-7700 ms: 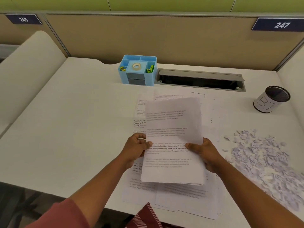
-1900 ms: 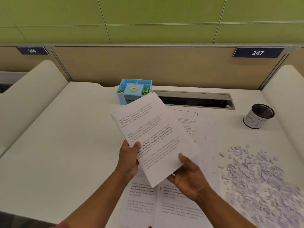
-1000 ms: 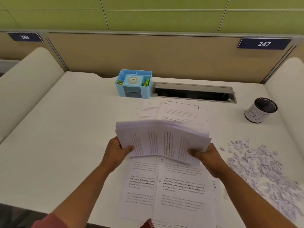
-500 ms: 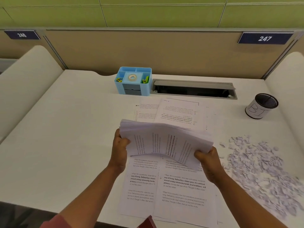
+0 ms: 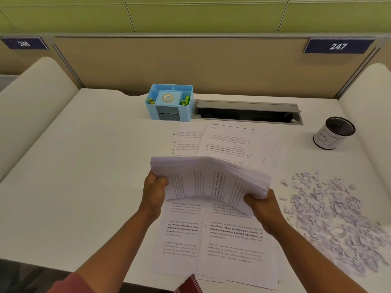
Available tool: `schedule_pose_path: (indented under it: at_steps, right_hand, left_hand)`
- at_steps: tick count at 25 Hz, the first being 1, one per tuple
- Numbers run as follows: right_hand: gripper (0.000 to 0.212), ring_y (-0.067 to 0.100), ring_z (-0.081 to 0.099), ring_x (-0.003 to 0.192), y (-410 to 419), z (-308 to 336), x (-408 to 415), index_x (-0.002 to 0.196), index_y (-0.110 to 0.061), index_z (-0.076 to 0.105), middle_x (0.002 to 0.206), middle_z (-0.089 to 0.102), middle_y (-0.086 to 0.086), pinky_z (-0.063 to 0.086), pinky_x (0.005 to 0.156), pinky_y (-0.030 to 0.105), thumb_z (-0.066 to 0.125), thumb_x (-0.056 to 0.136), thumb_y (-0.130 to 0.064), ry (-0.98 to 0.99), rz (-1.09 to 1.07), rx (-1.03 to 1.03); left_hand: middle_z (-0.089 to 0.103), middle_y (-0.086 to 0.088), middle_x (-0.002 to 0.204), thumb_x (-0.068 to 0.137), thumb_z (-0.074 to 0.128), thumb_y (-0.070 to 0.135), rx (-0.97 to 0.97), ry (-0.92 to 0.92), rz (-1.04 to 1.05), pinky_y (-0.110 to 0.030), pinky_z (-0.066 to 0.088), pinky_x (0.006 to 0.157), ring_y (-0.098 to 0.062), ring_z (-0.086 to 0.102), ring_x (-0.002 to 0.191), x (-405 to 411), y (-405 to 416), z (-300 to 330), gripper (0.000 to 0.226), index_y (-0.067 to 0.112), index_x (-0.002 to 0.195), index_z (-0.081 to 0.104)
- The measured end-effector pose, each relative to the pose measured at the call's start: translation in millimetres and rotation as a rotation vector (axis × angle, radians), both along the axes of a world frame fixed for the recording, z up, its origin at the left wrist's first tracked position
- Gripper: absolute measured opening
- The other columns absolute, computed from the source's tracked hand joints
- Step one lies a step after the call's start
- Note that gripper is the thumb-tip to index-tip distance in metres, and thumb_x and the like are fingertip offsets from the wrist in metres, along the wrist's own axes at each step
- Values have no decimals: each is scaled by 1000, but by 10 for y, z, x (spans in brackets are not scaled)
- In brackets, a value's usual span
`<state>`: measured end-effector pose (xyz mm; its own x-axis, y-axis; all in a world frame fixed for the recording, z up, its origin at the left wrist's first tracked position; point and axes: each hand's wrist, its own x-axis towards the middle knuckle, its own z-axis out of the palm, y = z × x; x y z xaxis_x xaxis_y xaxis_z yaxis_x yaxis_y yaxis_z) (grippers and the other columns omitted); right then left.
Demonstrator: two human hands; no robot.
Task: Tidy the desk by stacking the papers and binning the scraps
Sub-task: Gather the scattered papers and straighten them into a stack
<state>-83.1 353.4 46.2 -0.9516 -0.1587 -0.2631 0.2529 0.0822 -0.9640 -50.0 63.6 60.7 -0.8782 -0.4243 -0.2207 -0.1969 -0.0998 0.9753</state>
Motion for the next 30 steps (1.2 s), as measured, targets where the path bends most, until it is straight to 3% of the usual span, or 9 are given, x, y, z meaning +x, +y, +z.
schedule_pose_path:
  at_steps: [2, 4, 7, 10, 12, 17, 22, 26, 30]
  right_hand:
    - [41, 28, 62, 88, 0, 37, -26, 87, -43, 73, 94, 69, 19, 51, 71, 43, 56, 74, -8, 10, 9, -5]
    - [39, 29, 65, 92, 7, 35, -37, 90, -38, 74, 93, 70, 14, 54, 75, 45, 58, 76, -5, 7, 21, -6]
    - [47, 32, 65, 108, 11, -17, -39, 100, -30, 68, 99, 71, 8, 58, 90, 55, 56, 85, 14, -22, 20, -13]
    - [51, 35, 65, 107, 39, -59, -80, 98, -29, 69, 98, 72, 8, 56, 92, 60, 54, 85, 18, -53, 5, -24]
    - [49, 35, 64, 111, 51, -101, -86, 102, -30, 69, 102, 71, 9, 56, 92, 59, 57, 83, 14, -60, 16, -37]
    - [47, 28, 64, 115, 70, -178, -97, 113, -27, 65, 111, 71, 9, 56, 97, 51, 63, 87, 12, -89, 55, -33]
    - [27, 23, 67, 110, 75, -111, -134, 109, -32, 66, 108, 74, 1, 58, 92, 42, 70, 93, -11, -76, 77, 14]
    - [12, 27, 71, 103, 150, 7, -250, 100, -31, 73, 103, 76, 3, 58, 91, 55, 72, 92, -21, -79, 97, 88]
    - [19, 32, 72, 103, 216, 187, -323, 104, -25, 74, 106, 75, 11, 57, 90, 58, 73, 88, -15, -104, 144, -56]
  left_hand:
    - [62, 9, 74, 88, 43, -10, -24, -9, 36, -13, 46, 57, 1, 59, 67, -20, -20, -33, 30, 14, 89, 60]
    - [62, 9, 71, 86, 47, -6, -19, -27, 39, -13, 46, 57, -1, 57, 66, -28, -16, -78, 23, 13, 84, 61]
    - [67, 6, 72, 82, 51, 0, -6, -74, 12, -19, 49, 60, -10, 62, 73, 19, 8, -173, 15, 7, 86, 63]
    - [63, 14, 62, 89, 46, -13, -47, -91, 43, -15, 46, 55, -3, 58, 63, 0, -9, -227, 27, 8, 80, 59]
    - [67, 12, 69, 92, 46, -13, -63, -110, 23, -17, 48, 59, -5, 61, 69, -6, -25, -228, 29, 10, 84, 62]
    - [76, 0, 107, 91, 70, 0, -65, -177, -142, -30, 54, 83, -17, 69, 101, 24, -149, -299, 29, 20, 111, 70]
    - [76, 5, 112, 92, 71, 7, -169, -226, -228, -35, 54, 97, -15, 69, 108, 38, -258, -360, 30, 20, 120, 68]
    - [77, 12, 109, 94, 69, 9, -250, -158, -306, -30, 57, 90, -10, 72, 103, -47, -350, -144, 26, 25, 114, 71]
    - [75, 5, 116, 94, 70, 14, -226, -162, -429, -34, 56, 91, -15, 72, 107, -148, -487, 42, 28, 20, 122, 69]
